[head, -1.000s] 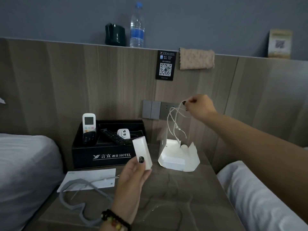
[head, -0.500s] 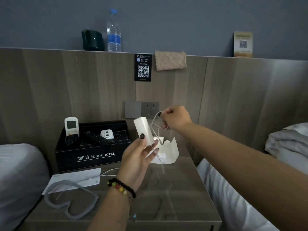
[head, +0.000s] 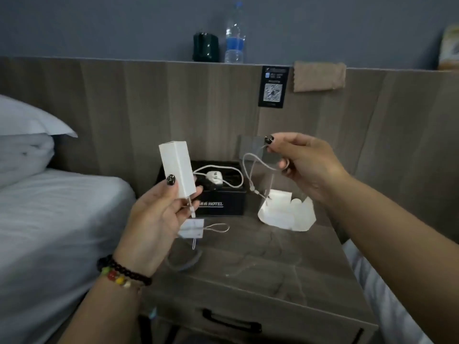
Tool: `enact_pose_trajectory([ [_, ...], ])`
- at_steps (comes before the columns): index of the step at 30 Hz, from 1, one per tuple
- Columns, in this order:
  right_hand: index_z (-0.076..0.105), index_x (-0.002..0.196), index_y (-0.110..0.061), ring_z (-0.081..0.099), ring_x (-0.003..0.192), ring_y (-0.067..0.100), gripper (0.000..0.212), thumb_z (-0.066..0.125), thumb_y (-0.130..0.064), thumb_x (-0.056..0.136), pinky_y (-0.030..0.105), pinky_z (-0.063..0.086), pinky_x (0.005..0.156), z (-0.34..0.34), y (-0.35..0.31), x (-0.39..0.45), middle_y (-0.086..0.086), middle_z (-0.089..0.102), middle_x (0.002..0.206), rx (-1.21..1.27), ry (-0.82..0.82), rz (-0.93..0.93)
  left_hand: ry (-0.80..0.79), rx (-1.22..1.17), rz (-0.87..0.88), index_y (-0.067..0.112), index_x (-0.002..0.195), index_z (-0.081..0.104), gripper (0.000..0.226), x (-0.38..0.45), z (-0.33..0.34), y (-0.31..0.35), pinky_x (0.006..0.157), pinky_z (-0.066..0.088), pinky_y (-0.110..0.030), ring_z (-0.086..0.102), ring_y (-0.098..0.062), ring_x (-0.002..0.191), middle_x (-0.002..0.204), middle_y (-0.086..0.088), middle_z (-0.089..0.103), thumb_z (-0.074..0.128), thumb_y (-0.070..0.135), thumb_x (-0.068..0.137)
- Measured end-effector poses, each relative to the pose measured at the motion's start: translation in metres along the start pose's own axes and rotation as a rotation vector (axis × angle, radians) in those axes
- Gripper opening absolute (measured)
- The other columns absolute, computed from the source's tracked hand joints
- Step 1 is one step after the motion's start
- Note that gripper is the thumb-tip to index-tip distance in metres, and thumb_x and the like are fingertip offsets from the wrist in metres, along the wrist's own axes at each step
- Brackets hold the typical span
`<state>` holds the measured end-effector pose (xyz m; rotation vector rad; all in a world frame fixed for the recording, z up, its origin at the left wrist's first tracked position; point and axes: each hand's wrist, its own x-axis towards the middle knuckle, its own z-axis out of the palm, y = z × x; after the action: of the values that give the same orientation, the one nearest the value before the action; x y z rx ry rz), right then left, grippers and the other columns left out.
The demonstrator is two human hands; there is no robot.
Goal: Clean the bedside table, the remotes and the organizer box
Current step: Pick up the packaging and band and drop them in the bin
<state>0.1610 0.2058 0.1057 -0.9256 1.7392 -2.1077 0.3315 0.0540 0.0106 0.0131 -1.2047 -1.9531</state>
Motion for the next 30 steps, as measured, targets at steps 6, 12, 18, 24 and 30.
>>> enact_pose_trajectory([
  [6,0.065,0.097,-0.012,0.06,0.048,0.008,0.012,0.059,-0.004,0.092,0.017,0.042,0.043,0.094,0.051,-0.058,0.001,0.071,0.08,0.139,-0.172,0.119,0.24,0.215,-0.011,0.014,0.105,0.065,0.04,-0.085,-0.082,0.009,0.071,0.056,-0.026,0.071,-0.023,0.088,0.108,-0.015,0.071,0.076,0.036,0.073],
  [12,0.061,0.107,-0.01,0.061,0.05,0.01,0.017,0.05,-0.004,0.095,0.018,0.044,0.044,0.172,0.14,-0.13,0.002,0.071,0.081,0.377,-0.194,0.375,0.387,0.549,-0.063,0.008,0.112,0.057,0.028,-0.188,-0.157,0.018,0.072,0.055,-0.025,0.069,-0.018,0.079,0.092,-0.004,0.074,0.058,0.025,0.09],
  [18,0.065,0.096,-0.016,0.058,0.048,0.01,0.019,0.049,-0.005,0.095,0.019,0.043,0.046,0.203,0.227,-0.195,0.0,0.069,0.075,0.136,-0.284,0.474,0.572,0.843,-0.301,0.036,0.096,0.063,0.019,-0.291,-0.233,-0.004,0.076,0.051,-0.036,0.066,-0.018,0.082,0.09,-0.003,0.071,0.066,0.049,0.082],
  [24,0.066,0.09,-0.018,0.061,0.051,0.013,0.023,0.05,-0.002,0.092,0.02,0.045,0.046,0.205,0.253,-0.219,-0.002,0.07,0.068,-0.145,-0.526,0.312,0.466,1.282,-0.676,0.037,0.104,0.055,0.012,-0.369,-0.278,-0.026,0.079,0.053,-0.035,0.064,-0.007,0.08,0.089,0.008,0.067,0.057,0.039,0.092],
  [30,0.068,0.094,-0.012,0.059,0.049,0.013,0.016,0.055,-0.003,0.091,0.014,0.043,0.047,0.215,0.261,-0.245,0.002,0.074,0.08,-0.252,-0.768,0.301,0.261,1.549,-1.049,0.028,0.128,0.046,0.039,-0.39,-0.307,-0.043,0.091,0.049,-0.031,0.06,-0.015,0.107,0.123,0.003,0.06,0.049,0.047,0.094],
])
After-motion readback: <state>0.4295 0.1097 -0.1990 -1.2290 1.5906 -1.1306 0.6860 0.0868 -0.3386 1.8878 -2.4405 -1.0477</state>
